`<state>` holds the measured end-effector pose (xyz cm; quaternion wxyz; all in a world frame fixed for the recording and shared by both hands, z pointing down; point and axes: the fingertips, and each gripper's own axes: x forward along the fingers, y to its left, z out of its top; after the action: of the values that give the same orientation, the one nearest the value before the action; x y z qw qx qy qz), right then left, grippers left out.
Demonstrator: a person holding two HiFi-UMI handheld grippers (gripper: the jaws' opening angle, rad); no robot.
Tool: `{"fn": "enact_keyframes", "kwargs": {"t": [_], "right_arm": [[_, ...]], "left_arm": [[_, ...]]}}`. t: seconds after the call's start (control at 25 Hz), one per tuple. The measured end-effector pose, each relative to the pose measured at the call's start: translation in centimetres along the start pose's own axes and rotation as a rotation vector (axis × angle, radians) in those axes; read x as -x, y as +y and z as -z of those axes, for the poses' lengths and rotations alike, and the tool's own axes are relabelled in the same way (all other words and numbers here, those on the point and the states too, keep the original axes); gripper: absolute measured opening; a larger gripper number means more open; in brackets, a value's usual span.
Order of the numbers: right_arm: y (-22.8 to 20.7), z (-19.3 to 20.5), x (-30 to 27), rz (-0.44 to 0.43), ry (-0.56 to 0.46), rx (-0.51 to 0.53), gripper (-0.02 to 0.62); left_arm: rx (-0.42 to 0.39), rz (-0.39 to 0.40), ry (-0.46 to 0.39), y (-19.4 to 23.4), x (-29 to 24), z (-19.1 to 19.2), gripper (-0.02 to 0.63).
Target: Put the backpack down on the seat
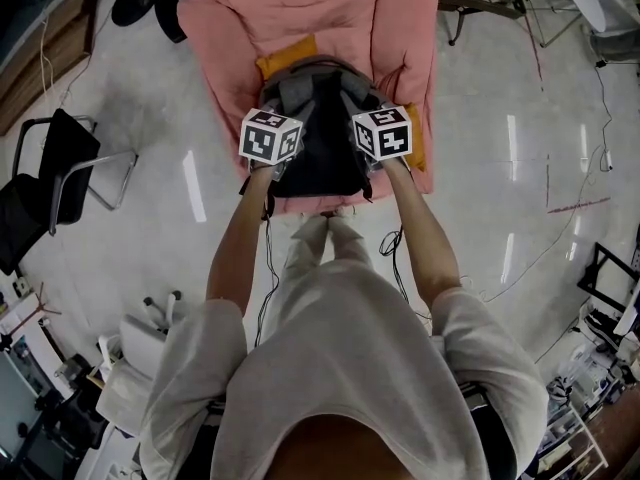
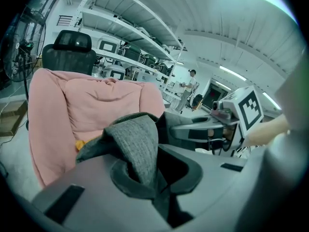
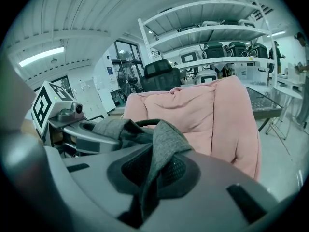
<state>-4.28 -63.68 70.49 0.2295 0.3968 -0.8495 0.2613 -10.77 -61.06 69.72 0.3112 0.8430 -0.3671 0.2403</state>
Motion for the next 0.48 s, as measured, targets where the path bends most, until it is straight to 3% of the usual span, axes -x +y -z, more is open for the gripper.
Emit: {"fn": "enact_keyframes", "kwargs": {"t": [0.48], "right_arm": [[-0.7, 2.2, 1.1, 0.018, 0.018, -0.037, 0.094]], "left_arm": [[-0.014, 0.032, 0.004, -2.3, -0.1, 1.1, 0.052]]}}
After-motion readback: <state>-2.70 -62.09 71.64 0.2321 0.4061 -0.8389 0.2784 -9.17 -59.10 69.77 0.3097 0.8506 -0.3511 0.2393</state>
